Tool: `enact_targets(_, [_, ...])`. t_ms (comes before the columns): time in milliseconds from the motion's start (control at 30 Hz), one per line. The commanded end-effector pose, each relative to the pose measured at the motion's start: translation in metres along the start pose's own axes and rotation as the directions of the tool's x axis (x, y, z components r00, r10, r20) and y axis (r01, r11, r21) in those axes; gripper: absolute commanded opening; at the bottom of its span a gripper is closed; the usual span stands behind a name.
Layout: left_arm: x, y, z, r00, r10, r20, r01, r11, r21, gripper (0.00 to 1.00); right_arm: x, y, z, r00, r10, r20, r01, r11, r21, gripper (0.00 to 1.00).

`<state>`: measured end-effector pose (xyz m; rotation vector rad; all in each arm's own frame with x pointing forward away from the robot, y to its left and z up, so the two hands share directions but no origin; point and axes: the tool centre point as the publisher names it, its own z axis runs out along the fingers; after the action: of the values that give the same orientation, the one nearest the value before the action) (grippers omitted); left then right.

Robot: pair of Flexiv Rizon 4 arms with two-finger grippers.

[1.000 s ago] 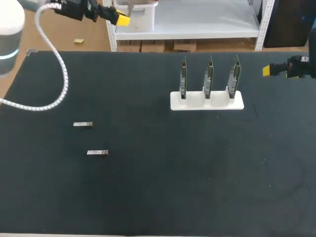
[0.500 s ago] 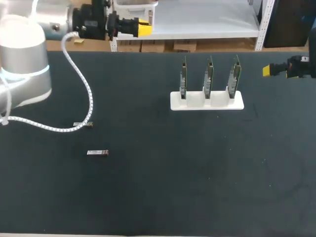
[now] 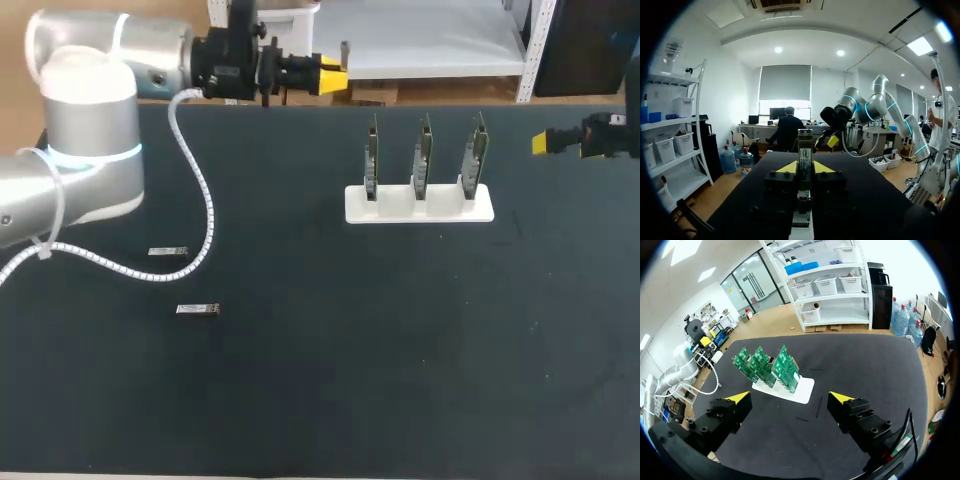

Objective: Pick up the optical module with the left hand, and insert it into the network port with the right hand.

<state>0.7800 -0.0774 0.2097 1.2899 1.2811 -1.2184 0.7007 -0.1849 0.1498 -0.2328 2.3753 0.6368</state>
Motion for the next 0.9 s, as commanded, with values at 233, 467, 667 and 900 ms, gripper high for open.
enact_targets(233, [0.015,-0.009,0.019,1.0,-0.02,0.012,0.02,1.0,-0.015,0.0,0.0,0.001,-0.001,1.0,0.001,0.001,-0.001,1.0,0.002,1.0])
enact_targets(467, [0.029,-0.01,0.034,0.999,-0.04,-0.008,0.04,0.999,0.019,0.0,0.0,0.001,-0.001,1.0,0.001,0.001,-0.001,1.0,0.002,1.0])
enact_targets(667, [0.036,-0.007,0.043,0.998,-0.059,-0.009,0.059,0.998,0.036,0.0,0.0,0.001,-0.001,1.0,0.001,0.001,-0.001,1.0,0.002,1.0])
enact_targets(900, [0.041,-0.003,0.049,0.997,-0.073,-0.017,0.073,0.997,0.036,0.0,0.0,0.001,-0.001,1.0,0.001,0.001,-0.001,1.0,0.002,1.0])
